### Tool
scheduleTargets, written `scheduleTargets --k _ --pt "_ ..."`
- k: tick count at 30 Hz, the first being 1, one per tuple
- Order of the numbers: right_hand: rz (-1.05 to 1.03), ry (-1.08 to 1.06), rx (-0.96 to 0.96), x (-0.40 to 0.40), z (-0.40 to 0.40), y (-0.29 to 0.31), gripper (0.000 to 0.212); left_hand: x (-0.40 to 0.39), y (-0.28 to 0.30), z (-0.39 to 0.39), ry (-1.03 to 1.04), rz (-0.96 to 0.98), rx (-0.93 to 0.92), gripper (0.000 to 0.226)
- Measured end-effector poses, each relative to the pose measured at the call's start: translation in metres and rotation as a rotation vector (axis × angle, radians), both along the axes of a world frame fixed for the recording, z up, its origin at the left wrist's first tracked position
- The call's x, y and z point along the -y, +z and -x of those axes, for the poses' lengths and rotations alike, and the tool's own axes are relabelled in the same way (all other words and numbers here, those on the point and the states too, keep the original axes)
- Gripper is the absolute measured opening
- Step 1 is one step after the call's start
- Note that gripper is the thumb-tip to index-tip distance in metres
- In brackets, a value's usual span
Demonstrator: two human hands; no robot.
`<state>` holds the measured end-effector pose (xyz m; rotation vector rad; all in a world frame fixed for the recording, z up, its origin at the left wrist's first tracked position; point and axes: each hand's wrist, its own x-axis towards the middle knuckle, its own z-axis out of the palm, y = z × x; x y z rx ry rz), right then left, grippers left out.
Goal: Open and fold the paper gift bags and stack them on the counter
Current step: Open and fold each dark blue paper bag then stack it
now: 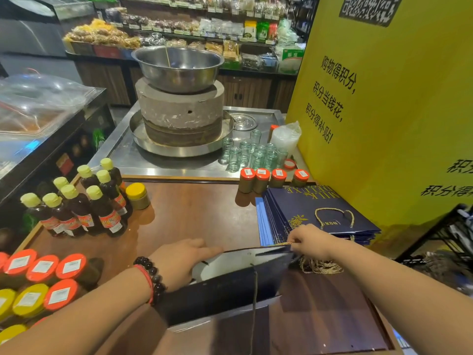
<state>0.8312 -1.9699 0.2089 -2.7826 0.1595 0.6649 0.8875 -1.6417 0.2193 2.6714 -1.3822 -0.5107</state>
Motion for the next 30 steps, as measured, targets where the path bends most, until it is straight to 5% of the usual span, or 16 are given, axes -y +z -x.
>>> scheduleTargets --k 5,9,16,23,30 --pt "-0.006 -0.133 -0.042 0.026 0.011 -0.016 0.021 0.003 -0.001 -0.003 0.006 0.014 0.035 0.072" --pt "-0.072 -0.275 -0.072 0.038 0.014 -0.025 0.022 0.012 -0.003 -0.004 -0.023 0.1 0.135 0.045" --pt "-0.46 -0.568 -0.013 0.012 -0.003 -0.018 0.015 0.063 -0.001 -0.003 -0.01 0.024 0.083 0.03" --pt "-0.748 -0.286 0.031 -0.04 -0.02 0.018 0.025 0.083 -0.005 -0.002 0.026 0.008 -0.004 0.024" --pt "-0.621 -0.124 -0.072 -0.06 -0.024 0.02 0.007 0.082 -0.006 0.004 0.044 0.034 -0.016 0.019"
